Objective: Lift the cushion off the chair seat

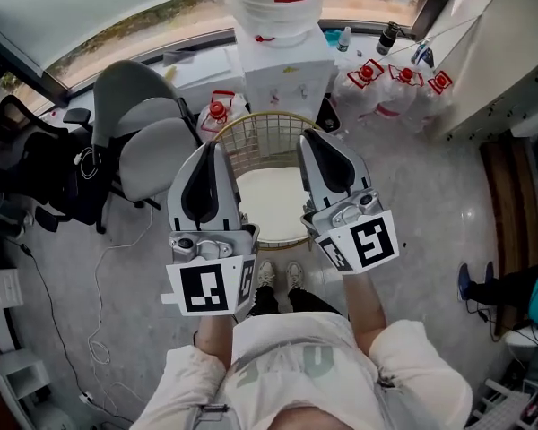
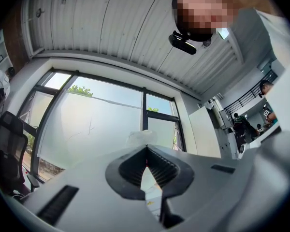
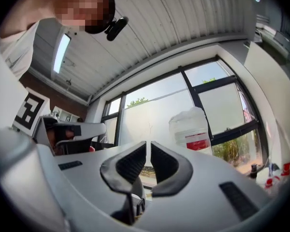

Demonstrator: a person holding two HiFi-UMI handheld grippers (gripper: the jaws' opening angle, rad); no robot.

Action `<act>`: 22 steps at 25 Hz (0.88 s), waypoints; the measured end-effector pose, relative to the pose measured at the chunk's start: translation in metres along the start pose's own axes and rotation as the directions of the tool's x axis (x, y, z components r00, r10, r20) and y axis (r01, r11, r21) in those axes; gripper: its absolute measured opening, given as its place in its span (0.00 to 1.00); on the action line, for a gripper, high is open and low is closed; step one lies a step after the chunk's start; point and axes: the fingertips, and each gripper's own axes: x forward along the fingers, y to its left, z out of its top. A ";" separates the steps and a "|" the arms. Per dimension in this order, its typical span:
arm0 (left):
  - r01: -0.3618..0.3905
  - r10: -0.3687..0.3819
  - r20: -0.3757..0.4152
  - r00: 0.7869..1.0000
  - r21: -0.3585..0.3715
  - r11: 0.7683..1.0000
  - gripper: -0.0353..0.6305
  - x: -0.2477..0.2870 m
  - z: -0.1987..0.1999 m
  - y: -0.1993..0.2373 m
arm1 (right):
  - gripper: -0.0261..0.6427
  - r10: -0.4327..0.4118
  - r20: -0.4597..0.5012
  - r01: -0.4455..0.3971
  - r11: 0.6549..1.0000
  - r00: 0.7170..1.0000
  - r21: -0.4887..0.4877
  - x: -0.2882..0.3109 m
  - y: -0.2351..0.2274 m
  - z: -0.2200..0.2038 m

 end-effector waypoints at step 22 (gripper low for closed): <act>-0.106 0.088 -0.262 0.961 -0.054 0.993 0.07 -0.088 -0.297 0.042 | 0.41 -0.032 -0.194 0.187 0.457 0.980 0.870 -0.124 0.010 -0.353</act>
